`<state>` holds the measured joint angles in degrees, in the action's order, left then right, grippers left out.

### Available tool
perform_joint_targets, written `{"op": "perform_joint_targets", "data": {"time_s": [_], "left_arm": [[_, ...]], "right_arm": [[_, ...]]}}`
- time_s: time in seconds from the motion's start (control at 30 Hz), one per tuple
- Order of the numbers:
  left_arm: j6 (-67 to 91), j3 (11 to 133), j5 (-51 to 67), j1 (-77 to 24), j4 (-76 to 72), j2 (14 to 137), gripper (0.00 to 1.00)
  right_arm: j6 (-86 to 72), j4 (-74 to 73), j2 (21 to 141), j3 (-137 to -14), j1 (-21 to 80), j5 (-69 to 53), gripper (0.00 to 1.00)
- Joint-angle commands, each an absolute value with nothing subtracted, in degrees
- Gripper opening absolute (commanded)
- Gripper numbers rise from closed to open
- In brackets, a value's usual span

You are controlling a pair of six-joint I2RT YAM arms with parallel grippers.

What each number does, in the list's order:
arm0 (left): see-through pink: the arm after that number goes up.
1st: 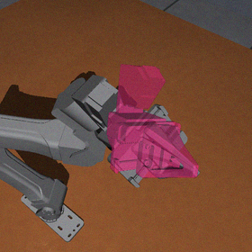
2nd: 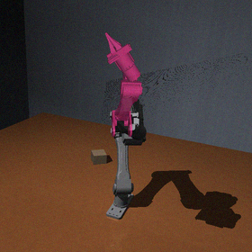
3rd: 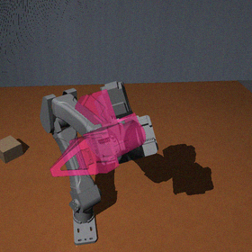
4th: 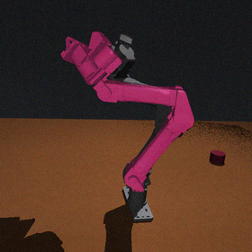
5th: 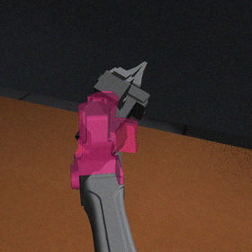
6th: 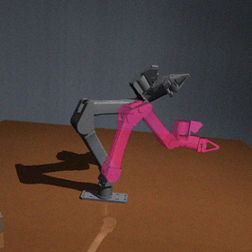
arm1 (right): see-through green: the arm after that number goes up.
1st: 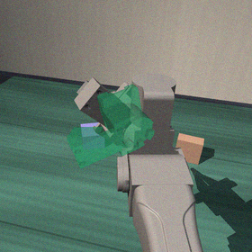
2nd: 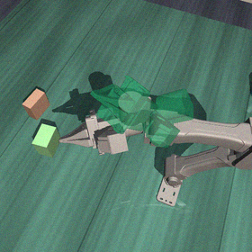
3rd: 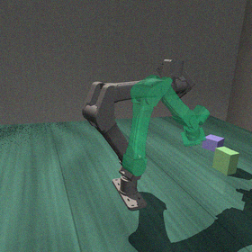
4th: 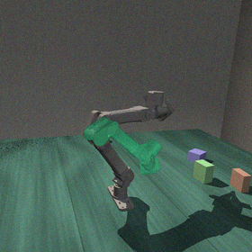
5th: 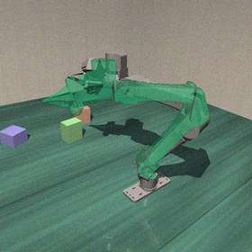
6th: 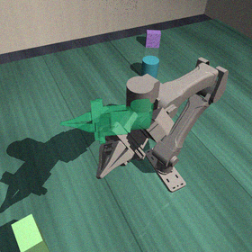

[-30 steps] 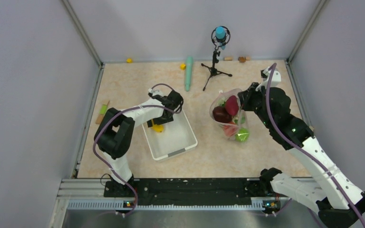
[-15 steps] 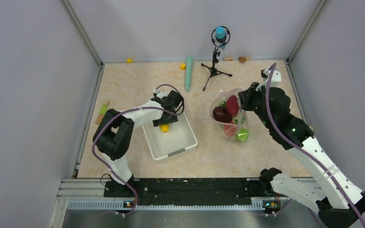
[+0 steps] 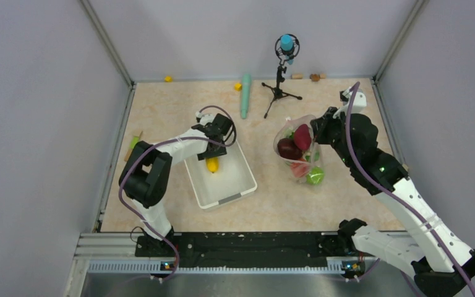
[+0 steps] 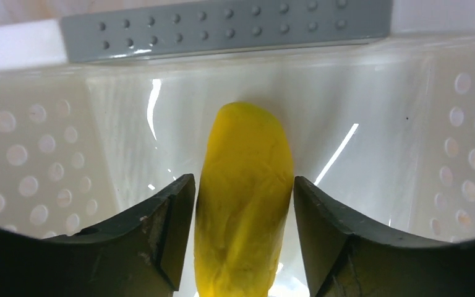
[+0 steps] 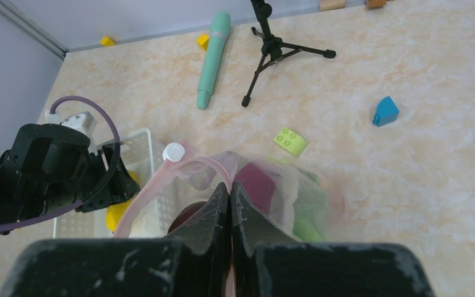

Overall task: Place the food in the zip-top bag and seal the zipper
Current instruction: Pick up the fake fruit from the bin, then place the fake fruit in the zipper food storage bag.

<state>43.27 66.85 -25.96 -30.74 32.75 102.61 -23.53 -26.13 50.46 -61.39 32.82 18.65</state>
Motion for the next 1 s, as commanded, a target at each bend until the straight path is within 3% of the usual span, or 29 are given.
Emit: {"op": "perform_joint_targets", "data": {"time_s": [0.0, 0.3, 0.47, 0.67, 0.87, 0.97], "left_arm": [[42.03, 67.97, -24.88, -30.24, 30.81, 101.57, 0.58], [41.46, 66.11, -24.53, -30.27, 32.23, 94.83, 0.0], [38.45, 66.09, -19.67, -30.73, 29.67, 86.99, 0.0], [30.34, 61.73, -7.17, -32.86, 12.7, 73.63, 0.0], [24.19, 64.28, 16.53, -34.99, -2.3, 69.17, 0.0], [21.23, 68.69, 28.74, -36.81, -2.66, 71.83, 0.0]], "right_arm": [[-22.51, -23.46, 50.6, -61.69, 32.34, 20.02, 0.0], [-22.52, -23.48, 50.68, -61.84, 32.33, 19.08, 0.0], [-22.86, -25.65, 51.32, -63.1, 32.39, 17.93, 0.0], [-23.32, -28.01, 52.64, -64.5, 32.34, 17.92, 0.0], [-23.81, -28.89, 53.74, -65.93, 32.3, 17.1, 0.0], [-24.01, -28.92, 53.56, -66.14, 32.34, 16.92, 0.0]]}}
